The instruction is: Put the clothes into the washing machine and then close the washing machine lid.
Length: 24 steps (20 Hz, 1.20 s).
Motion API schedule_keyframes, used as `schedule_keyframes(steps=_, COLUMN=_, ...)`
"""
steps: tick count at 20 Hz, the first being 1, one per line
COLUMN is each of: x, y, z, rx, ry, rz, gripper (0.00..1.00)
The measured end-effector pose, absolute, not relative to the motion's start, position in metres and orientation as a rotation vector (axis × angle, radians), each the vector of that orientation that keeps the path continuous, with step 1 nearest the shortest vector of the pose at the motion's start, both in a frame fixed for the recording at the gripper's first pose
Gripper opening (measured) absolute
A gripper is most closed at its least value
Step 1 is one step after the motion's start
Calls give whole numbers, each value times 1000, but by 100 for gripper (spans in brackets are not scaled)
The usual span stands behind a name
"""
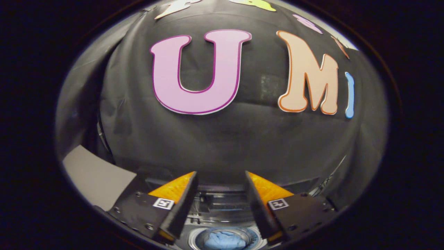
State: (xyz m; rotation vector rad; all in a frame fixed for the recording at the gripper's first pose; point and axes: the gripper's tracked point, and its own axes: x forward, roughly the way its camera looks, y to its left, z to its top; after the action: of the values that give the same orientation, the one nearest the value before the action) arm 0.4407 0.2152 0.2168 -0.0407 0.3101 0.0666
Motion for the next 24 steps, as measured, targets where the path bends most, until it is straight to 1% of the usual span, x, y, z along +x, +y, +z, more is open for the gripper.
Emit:
schedule_keyframes(steps=2, x=456, y=217, z=218, rx=-6, ry=305, rz=48, gripper=94)
schedule_keyframes(steps=3, x=462, y=217, z=217, rx=-3, ry=307, rz=40, gripper=96)
schedule_keyframes(steps=8, x=483, y=206, z=196, rx=-34, ry=323, rz=-49, gripper=96)
schedule_keyframes(steps=13, x=490, y=211, z=169, rx=-62, ry=377, rz=-48, gripper=97)
schedule_keyframes(steps=14, x=491, y=211, z=172, rx=-56, ry=353, rz=-54, gripper=97)
schedule_keyframes(steps=17, x=490, y=211, z=170, rx=-53, ry=361, rz=-45, gripper=97)
schedule_keyframes(steps=24, x=455, y=209, z=174, rx=-66, ry=338, rz=-8, gripper=98)
